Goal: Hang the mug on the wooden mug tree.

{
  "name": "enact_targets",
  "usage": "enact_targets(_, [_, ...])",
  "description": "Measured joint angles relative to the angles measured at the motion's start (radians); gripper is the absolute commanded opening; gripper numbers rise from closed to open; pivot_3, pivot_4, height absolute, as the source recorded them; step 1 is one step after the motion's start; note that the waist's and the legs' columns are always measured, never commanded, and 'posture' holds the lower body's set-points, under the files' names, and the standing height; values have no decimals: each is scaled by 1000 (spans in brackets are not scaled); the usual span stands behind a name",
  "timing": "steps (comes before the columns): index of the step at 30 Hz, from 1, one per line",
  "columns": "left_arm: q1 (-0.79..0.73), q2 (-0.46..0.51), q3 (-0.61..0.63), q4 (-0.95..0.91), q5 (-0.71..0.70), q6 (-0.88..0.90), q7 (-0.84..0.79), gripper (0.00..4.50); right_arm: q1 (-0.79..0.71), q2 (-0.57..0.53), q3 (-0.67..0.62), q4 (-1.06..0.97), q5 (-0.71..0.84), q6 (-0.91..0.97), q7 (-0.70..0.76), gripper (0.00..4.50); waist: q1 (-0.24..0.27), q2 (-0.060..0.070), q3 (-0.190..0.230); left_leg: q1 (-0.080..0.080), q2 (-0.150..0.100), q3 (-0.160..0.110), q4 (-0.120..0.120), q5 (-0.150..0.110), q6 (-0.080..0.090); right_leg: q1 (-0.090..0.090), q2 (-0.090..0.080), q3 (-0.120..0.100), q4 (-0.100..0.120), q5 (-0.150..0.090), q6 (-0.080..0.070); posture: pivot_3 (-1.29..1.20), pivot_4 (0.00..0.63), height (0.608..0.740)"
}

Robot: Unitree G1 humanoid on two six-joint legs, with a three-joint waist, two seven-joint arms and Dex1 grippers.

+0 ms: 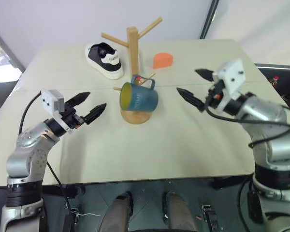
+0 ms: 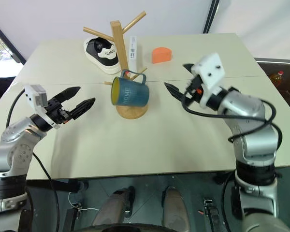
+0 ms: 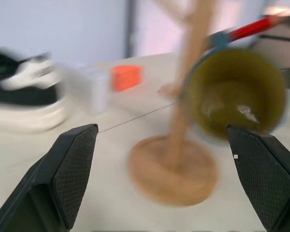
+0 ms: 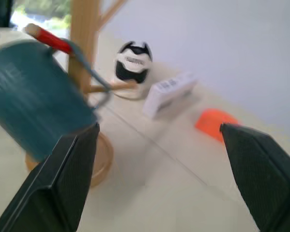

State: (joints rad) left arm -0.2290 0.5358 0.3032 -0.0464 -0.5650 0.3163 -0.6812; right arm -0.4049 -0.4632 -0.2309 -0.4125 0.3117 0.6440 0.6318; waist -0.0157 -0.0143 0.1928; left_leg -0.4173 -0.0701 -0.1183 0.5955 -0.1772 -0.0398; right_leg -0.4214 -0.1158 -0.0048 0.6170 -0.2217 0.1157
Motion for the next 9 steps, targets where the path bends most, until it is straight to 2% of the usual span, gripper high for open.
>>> enact_targets(4, [66,-55,17,131,105,-95,107,4500,129,92,-28,154,6,-146,-43,4143,1,0,0,0,0,1,1,0,0,1,0,1,0,0,-2,0,150,740])
enact_targets(9, [108,-74,35,149,142,-158,152,4500,164,120,-26,283,6,-302,-55,4143,4,0,0,1,0,1,1,0,0,1,-1,1,-1,1,-2,0,150,740])
